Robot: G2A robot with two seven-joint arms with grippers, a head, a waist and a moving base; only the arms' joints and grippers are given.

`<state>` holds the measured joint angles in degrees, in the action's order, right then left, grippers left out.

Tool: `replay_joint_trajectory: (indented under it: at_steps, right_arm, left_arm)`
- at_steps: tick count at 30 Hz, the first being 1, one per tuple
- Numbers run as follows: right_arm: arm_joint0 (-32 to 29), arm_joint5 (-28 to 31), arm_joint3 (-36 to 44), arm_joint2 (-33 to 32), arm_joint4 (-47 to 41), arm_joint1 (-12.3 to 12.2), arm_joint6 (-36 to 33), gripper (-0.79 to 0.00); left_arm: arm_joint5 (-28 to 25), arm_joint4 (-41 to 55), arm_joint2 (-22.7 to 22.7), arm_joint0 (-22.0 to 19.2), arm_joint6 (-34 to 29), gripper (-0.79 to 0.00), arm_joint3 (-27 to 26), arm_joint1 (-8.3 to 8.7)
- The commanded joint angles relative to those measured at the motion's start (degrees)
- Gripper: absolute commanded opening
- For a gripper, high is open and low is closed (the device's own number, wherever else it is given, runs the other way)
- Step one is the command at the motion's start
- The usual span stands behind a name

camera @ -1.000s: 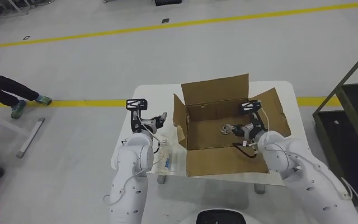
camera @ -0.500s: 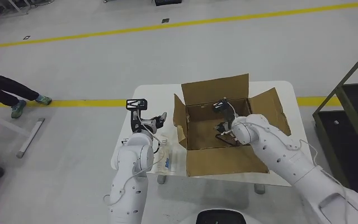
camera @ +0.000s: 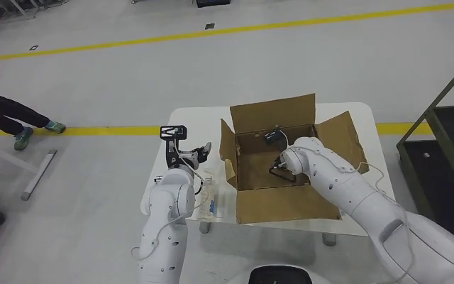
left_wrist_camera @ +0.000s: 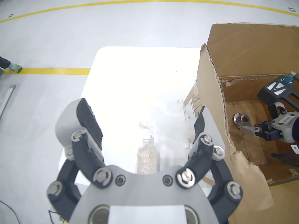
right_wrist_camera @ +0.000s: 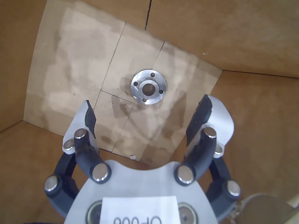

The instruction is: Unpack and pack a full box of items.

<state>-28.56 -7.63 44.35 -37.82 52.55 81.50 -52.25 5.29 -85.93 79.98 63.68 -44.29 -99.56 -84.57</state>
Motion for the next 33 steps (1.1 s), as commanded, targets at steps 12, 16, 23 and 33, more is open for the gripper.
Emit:
replay_joint_trajectory:
  at_steps: [12, 16, 23, 33]
  right_arm:
    - [-2.26, 0.78, 0.71, 1.06, 5.32, 0.08, 1.17, -0.046]
    - [-1.95, 0.31, -0.86, 0.81, 5.78, 0.58, 2.04, -0.449]
    - [-1.15, 2.27, -4.27, 0.33, 4.68, 1.65, 2.67, -0.44]
    - [0.39, 2.2, -9.21, 0.31, 4.71, 3.5, 5.55, -0.456]
  left_arm:
    - [0.0, 0.0, 0.0, 0.0, 0.0, 0.0, 0.0, 0.0]
    - [0.0, 0.0, 0.0, 0.0, 0.0, 0.0, 0.0, 0.0]
    - [0.0, 0.0, 0.0, 0.0, 0.0, 0.0, 0.0, 0.0]
    - [0.0, 0.0, 0.0, 0.0, 0.0, 0.0, 0.0, 0.0]
